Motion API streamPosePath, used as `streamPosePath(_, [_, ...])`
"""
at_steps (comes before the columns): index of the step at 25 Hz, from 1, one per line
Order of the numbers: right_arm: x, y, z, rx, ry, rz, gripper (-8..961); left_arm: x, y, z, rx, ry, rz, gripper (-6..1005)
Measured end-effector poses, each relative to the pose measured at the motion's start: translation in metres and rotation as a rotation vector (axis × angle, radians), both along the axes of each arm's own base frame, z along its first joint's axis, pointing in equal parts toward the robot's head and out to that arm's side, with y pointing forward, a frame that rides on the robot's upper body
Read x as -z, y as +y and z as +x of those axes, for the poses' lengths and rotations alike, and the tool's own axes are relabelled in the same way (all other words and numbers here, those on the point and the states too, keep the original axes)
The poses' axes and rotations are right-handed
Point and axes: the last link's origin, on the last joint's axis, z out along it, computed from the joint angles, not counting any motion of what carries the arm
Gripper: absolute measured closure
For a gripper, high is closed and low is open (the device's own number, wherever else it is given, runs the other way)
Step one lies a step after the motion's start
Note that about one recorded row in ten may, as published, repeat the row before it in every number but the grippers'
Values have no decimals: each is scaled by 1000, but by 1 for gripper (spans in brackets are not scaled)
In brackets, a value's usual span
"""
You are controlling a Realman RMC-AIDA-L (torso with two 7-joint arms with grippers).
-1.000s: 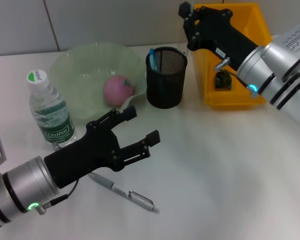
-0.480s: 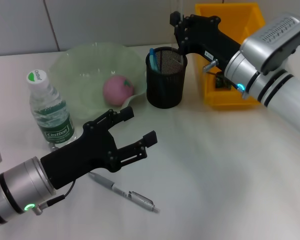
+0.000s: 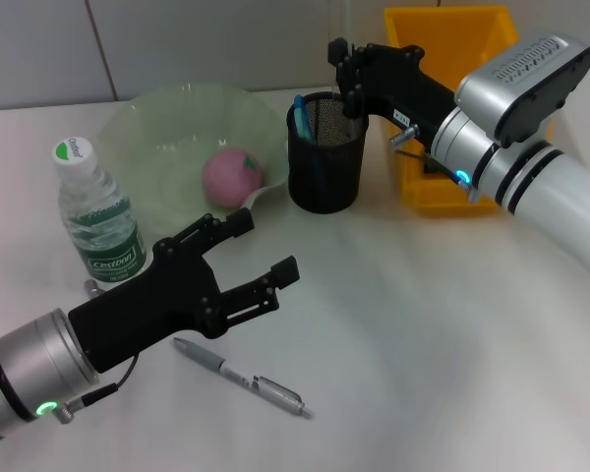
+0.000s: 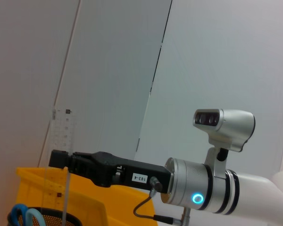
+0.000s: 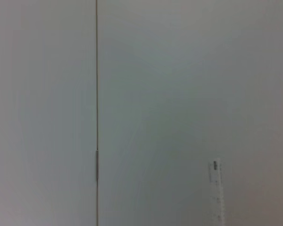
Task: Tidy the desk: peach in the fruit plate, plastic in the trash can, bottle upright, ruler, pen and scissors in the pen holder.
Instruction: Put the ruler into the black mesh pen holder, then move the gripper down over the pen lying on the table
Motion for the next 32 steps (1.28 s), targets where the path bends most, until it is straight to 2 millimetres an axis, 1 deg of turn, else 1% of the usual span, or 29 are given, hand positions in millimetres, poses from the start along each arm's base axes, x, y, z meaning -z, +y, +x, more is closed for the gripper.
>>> streamPosePath(5, [0,-1,2,16,25,-12,921,-3,-1,-2,-3,-7,6,136])
streamPosePath(10, [0,-5,8,31,37,-14,920,-4,-1,-4,-9,-4,12,136])
streamPosePath(16, [-4,-12,12,15,63,-1,717,-5,-2,-5,-6,2,10,136])
streamPosePath(18, [-6,-17,16,12,82,10,488,-5,-2,-5,-5,3,10,136])
streamPosePath(24, [-14,-22,24,32,133,52,359,-6,-2,-5,1,3,11,136])
streamPosePath(25, [-18,-26,26,20,154,64,337,-6,-2,-5,1,3,11,136])
streamPosePath(26, [-18,-26,26,20,154,64,316,-6,-2,-6,2,3,11,136])
streamPosePath(29, [-23,-35,29,1,201,78,251,-6,-3,-6,5,3,11,136])
streamPosePath(30, [-28,-43,33,-13,237,87,247,-6,-3,-5,9,1,11,136])
streamPosePath(32, [-30,-46,34,-24,250,91,240,-6,-3,-5,9,1,11,136])
